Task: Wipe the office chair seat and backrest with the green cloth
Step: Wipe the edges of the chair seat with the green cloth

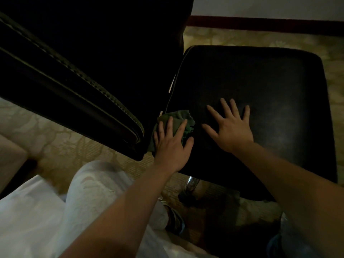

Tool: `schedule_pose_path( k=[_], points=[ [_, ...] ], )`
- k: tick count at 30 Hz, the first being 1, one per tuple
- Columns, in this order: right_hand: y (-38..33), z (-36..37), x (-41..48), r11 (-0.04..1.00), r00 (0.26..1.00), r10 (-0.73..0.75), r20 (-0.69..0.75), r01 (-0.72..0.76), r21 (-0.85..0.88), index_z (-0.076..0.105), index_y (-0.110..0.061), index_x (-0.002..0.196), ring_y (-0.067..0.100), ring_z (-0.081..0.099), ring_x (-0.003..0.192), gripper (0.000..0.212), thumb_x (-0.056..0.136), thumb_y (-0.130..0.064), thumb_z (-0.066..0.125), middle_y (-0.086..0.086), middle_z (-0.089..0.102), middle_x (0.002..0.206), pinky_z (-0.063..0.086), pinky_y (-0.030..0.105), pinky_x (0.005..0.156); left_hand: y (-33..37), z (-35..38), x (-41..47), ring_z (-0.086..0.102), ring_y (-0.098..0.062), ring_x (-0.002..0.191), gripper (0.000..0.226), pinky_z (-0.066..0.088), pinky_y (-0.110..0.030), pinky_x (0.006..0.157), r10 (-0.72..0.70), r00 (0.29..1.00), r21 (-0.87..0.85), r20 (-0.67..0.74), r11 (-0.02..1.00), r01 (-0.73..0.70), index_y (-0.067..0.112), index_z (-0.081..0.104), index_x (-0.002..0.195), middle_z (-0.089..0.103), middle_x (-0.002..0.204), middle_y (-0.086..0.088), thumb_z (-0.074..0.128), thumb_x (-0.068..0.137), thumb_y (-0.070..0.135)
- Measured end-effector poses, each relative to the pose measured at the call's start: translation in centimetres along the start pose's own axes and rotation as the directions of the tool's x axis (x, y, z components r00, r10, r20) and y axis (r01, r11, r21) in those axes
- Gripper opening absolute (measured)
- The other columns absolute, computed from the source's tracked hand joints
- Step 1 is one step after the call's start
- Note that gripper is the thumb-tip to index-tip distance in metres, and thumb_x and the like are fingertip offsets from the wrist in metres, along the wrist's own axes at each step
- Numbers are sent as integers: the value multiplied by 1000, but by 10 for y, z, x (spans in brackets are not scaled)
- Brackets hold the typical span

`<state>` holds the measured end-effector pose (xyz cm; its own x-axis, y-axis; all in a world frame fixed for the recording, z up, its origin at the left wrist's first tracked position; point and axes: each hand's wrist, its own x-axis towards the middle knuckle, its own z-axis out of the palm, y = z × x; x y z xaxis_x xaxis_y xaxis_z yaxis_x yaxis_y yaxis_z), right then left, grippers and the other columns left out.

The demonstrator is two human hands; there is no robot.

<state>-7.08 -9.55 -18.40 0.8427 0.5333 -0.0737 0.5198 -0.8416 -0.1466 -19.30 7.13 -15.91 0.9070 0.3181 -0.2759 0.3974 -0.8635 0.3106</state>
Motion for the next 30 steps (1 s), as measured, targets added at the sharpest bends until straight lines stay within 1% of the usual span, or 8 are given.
schedule_pose_path(
  k=[8,10,14,17,21,25,30],
  points=[
    [-1,-3,0,1000,1000,4,16,-5,21,5,-43,155,29,-8,152,72,91,-75,13,4,-1,166,-8,63,116,0,-9,23,-16,-25,155,61,-4,-50,125,11,1000,-22,29,1000,-11,48,8,158,-10,170,4,33,103,58],
    [0,-2,0,1000,1000,-3,24,2,21,3,-44,155,29,-9,152,72,91,-76,12,3,-2,166,-9,62,116,-2,-9,18,-15,-23,155,61,-3,-50,125,19,1000,-51,24,999,-18,48,9,158,-9,170,6,33,103,57],
    [6,0,0,1000,999,-25,21,25,11,1,-45,154,28,-10,152,71,92,-76,11,2,-4,166,-11,61,115,-9,-1,-5,-17,-17,154,61,3,-50,126,72,997,-104,-28,992,-75,47,10,158,-9,169,10,36,104,55],
    [10,-1,0,999,999,-50,22,49,12,0,-46,154,27,-11,151,70,92,-76,11,1,-6,166,-13,61,115,-11,7,-16,-23,-12,152,62,1,-48,126,73,997,-109,-21,991,-74,49,6,158,-13,168,15,34,103,57],
    [11,0,2,998,997,-66,30,66,12,0,-46,154,27,-10,151,71,92,-77,12,1,-6,166,-10,62,114,-7,3,-2,-20,-17,154,61,-5,-47,125,60,998,-73,-24,995,-62,46,10,158,-9,169,9,35,103,57],
    [7,3,4,998,998,-62,1,62,-25,4,-43,155,31,-4,152,75,90,-79,10,4,2,166,-5,65,114,-6,-4,14,-18,-22,154,62,-7,-46,125,52,999,-60,5,997,-51,46,11,159,-9,170,7,36,103,57],
    [4,4,4,999,999,-44,-7,44,-29,4,-43,155,31,-4,152,74,90,-78,8,3,1,166,-6,65,114,-1,-9,34,-17,-23,155,63,-7,-46,125,42,999,-43,5,998,-41,47,10,158,-10,170,7,36,102,58]
  ],
)
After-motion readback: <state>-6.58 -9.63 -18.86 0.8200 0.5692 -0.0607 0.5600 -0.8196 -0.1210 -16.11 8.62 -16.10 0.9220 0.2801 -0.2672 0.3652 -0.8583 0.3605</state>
